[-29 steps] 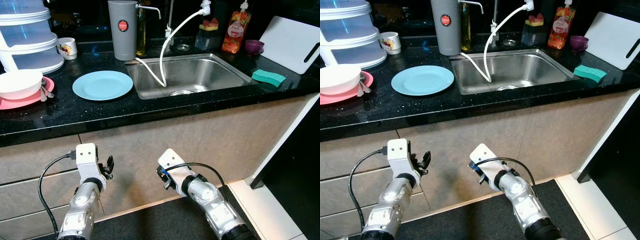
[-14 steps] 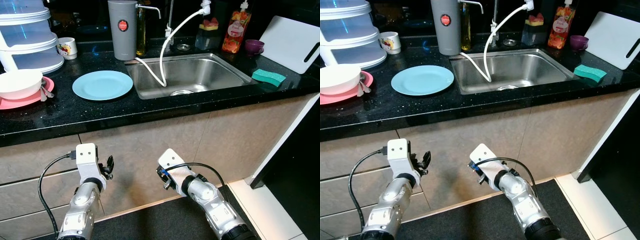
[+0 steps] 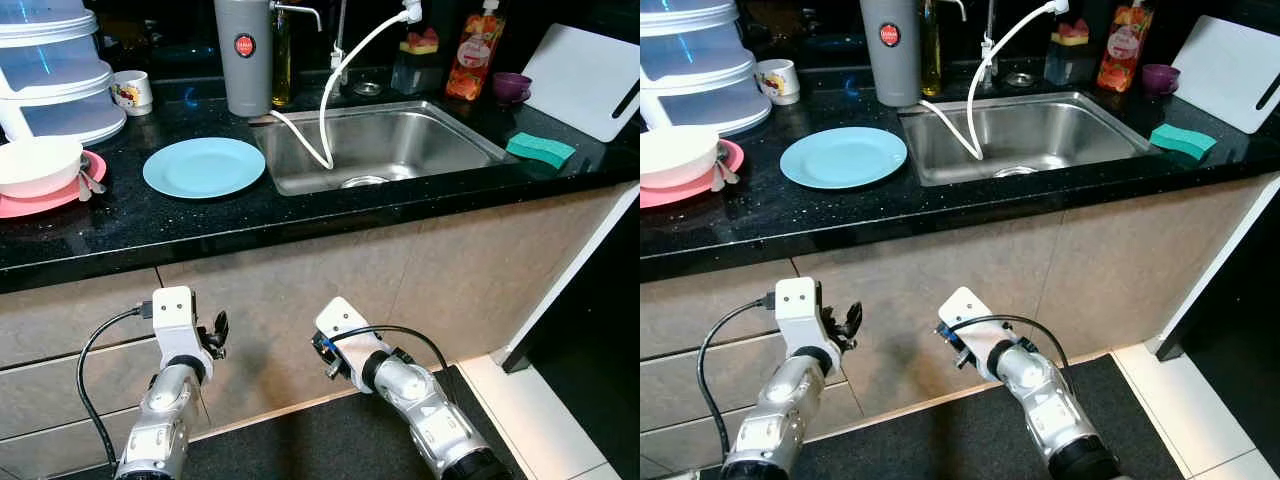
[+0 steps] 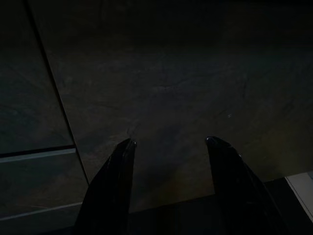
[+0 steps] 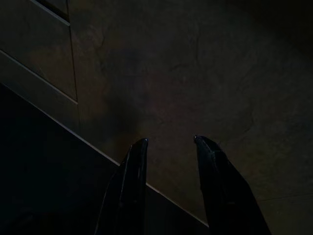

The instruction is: Kitchen organization

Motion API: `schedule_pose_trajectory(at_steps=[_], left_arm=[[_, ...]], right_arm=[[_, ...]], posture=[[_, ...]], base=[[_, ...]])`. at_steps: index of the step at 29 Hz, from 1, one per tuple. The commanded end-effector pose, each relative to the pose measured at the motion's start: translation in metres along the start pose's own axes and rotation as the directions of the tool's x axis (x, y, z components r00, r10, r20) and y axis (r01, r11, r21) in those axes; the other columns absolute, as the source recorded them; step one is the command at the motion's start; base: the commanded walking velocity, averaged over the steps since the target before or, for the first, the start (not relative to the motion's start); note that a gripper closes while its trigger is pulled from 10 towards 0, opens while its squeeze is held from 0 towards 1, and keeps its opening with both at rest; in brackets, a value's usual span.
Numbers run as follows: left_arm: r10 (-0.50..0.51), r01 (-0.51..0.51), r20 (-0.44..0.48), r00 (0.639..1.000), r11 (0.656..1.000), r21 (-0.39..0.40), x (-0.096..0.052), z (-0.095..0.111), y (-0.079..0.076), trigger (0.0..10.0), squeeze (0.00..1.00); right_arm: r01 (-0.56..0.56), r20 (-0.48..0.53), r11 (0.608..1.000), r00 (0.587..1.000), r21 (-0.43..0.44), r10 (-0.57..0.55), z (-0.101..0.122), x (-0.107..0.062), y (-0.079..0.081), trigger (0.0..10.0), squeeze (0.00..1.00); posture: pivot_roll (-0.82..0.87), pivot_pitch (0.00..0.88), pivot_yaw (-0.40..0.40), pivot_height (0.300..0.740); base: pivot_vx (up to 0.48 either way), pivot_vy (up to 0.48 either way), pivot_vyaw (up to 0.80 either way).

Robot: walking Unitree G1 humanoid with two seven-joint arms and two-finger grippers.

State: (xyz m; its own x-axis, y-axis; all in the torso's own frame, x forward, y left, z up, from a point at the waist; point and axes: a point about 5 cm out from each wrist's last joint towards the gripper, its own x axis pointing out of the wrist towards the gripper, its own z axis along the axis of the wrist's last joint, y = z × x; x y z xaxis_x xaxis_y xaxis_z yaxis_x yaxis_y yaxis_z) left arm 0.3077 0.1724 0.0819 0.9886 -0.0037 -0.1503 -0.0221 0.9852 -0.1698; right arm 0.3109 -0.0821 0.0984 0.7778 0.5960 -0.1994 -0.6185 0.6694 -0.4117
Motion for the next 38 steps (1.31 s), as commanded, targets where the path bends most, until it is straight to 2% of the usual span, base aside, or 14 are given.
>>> schedule_pose_trajectory(at_steps=[1,13,32,38], left_arm=[[0.000,0.001,-0.017,1.000,1.000,0.006,-0.0007,-0.0031,0.0020,10.0,0.00],[0.025,-0.025,-0.006,1.000,1.000,-0.014,-0.0010,-0.0027,0.0036,10.0,0.00],[0.007,-0.007,-0.011,1.000,1.000,0.004,-0.0027,-0.0053,0.0001,10.0,0.00],[0.012,-0.012,-0.011,1.000,1.000,-0.002,-0.0021,-0.0048,0.0002,10.0,0.00]], right_arm=[[-0.003,-0.005,1.000,1.000,0.011,0.003,-0.0015,-0.0005,0.0010,10.0,0.00],[-0.002,-0.008,1.000,1.000,0.010,0.002,-0.0027,-0.0011,-0.0012,10.0,0.00],[-0.005,-0.011,1.000,1.000,0.009,0.005,-0.0051,-0.0012,0.0020,10.0,0.00],[-0.003,-0.009,1.000,1.000,0.008,0.004,-0.0045,-0.0012,0.0017,10.0,0.00]], posture=[[-0.13,0.101,0.020,0.740],[-0.11,0.079,-0.004,0.740],[-0.10,0.032,-0.001,0.740],[-0.09,0.044,-0.002,0.740]], base=[[0.000,0.000,0.00],[0.000,0.000,0.00],[0.000,0.000,0.00],[0.000,0.000,0.00]])
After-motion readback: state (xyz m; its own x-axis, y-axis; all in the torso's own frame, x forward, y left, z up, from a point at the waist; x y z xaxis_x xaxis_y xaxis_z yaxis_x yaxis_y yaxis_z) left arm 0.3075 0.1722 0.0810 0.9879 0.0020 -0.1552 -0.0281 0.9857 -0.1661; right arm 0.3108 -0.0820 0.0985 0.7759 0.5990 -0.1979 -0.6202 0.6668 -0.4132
